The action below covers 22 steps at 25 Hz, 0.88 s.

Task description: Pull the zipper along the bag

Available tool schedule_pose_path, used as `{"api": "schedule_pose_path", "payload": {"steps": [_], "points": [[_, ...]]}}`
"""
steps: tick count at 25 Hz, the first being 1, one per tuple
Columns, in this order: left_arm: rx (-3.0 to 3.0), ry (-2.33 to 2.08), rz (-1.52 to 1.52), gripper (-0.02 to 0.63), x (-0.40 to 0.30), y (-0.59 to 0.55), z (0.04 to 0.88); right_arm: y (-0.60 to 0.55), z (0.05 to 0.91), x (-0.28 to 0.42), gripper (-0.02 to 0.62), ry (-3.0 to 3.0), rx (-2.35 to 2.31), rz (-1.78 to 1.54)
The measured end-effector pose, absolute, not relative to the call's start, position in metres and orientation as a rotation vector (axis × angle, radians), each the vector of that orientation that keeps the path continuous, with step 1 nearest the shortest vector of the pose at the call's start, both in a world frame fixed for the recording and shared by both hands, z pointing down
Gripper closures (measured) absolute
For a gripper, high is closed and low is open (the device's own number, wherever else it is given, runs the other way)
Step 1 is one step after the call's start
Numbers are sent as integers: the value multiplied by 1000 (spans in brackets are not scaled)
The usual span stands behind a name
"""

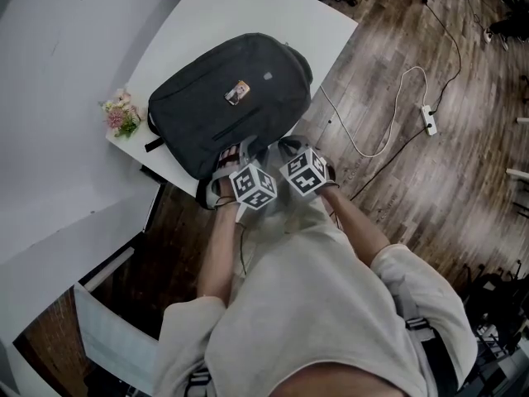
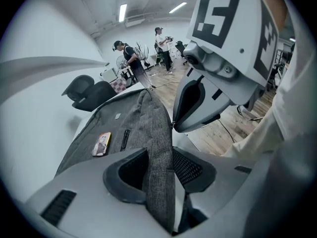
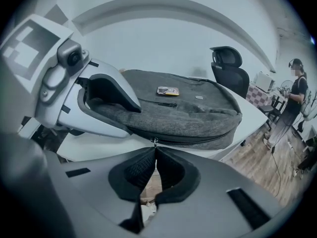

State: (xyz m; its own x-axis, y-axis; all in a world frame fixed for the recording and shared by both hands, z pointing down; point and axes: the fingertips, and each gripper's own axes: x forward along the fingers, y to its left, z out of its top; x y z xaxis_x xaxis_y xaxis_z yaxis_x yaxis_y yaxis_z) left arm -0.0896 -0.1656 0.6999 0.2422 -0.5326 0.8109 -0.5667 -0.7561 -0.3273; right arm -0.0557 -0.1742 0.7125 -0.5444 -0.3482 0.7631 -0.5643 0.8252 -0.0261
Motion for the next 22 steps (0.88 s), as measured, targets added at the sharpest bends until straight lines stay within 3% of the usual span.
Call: {"api": "schedule_pose_path", "payload": {"steps": [22], "points": [[2492, -1097, 1528, 440, -90, -165, 694, -258, 707, 14, 571, -2081, 702, 174]]}}
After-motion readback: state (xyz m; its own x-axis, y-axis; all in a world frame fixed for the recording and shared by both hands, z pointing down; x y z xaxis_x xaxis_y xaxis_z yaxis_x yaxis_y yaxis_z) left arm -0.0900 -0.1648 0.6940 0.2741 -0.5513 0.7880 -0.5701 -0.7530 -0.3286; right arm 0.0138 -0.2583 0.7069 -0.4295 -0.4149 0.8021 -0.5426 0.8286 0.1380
